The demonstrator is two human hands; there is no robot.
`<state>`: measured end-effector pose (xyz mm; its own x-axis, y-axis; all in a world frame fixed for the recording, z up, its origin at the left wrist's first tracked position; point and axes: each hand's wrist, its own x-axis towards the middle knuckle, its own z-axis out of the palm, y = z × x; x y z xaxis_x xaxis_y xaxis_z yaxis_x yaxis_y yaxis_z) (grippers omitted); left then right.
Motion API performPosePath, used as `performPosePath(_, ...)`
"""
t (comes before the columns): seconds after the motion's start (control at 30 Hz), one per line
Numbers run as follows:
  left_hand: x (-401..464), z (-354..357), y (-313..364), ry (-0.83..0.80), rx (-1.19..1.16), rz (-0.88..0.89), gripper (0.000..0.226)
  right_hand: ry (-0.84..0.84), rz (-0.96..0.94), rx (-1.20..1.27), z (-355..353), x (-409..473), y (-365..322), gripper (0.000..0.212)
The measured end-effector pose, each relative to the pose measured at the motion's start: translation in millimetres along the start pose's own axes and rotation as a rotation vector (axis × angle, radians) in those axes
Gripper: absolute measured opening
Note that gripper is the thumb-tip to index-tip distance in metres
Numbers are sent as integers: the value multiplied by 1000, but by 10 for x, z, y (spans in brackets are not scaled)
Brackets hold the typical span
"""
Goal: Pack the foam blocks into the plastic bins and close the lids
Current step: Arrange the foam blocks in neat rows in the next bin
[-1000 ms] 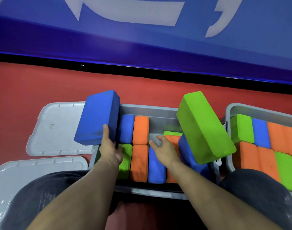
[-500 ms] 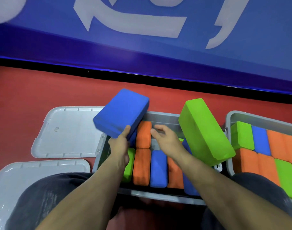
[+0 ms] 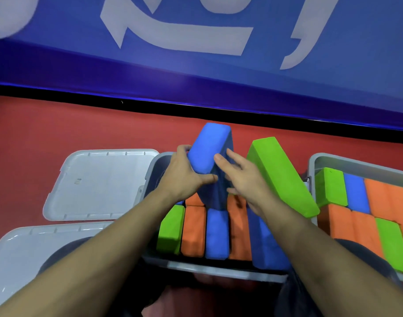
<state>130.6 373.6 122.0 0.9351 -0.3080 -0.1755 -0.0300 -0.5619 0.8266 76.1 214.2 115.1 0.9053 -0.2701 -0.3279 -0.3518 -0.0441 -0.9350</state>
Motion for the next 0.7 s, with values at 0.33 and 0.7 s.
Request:
performPosePath(0.33,23,138,166,-196,-410,-45,34,60,33,132,-265,26,-52,36)
performPosePath(0.7,202,364,-134,-137,-360,-114,21,189,160,194,12,165,257,35)
